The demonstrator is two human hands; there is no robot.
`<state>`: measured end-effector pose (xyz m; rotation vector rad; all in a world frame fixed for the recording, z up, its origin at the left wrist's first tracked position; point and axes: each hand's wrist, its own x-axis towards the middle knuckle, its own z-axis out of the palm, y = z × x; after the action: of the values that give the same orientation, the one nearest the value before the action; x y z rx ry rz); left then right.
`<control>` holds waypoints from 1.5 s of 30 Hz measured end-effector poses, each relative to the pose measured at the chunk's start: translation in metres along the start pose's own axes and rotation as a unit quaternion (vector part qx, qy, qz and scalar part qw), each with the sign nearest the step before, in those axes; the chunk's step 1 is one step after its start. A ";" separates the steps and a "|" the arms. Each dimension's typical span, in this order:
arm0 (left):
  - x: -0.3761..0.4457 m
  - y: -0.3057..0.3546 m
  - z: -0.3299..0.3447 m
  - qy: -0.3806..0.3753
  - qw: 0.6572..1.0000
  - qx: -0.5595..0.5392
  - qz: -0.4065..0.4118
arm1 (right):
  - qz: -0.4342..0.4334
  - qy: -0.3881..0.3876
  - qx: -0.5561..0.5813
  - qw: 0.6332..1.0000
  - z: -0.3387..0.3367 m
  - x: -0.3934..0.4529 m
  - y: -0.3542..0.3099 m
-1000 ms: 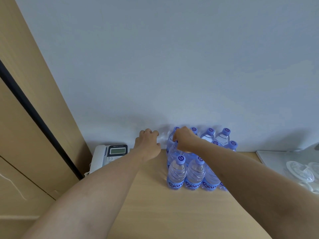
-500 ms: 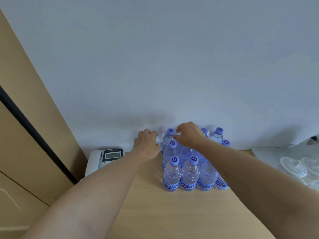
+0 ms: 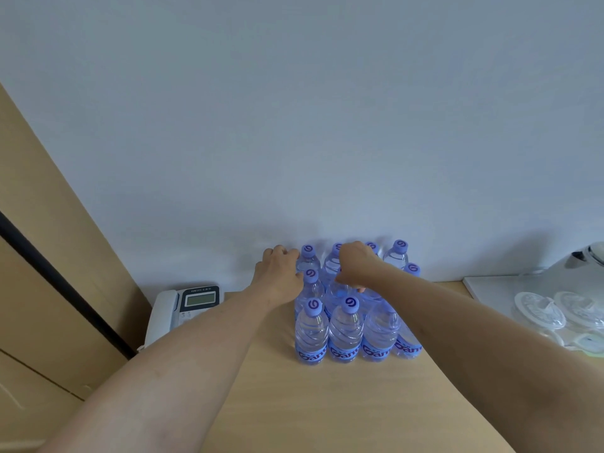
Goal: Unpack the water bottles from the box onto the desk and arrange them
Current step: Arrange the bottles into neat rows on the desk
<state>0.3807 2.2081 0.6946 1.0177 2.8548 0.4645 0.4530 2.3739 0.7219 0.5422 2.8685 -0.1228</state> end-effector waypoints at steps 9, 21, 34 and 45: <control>0.002 0.001 0.002 -0.006 1.000 0.013 0.001 | -0.010 -0.001 0.011 1.000 0.005 0.009 0.009; -0.005 -0.002 0.002 -0.006 1.000 0.007 0.004 | 0.014 0.048 0.023 0.998 0.017 0.009 0.009; 0.008 0.023 -0.016 0.015 0.999 -0.007 0.028 | 0.040 0.114 0.050 0.991 0.000 -0.005 0.041; 0.030 0.071 -0.001 0.042 0.999 0.003 0.000 | -0.053 0.017 -0.010 0.998 0.007 0.006 0.081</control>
<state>0.4003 2.2785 0.7182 1.0241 2.9306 0.5101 0.4792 2.4502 0.7103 0.3918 2.9293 -0.1024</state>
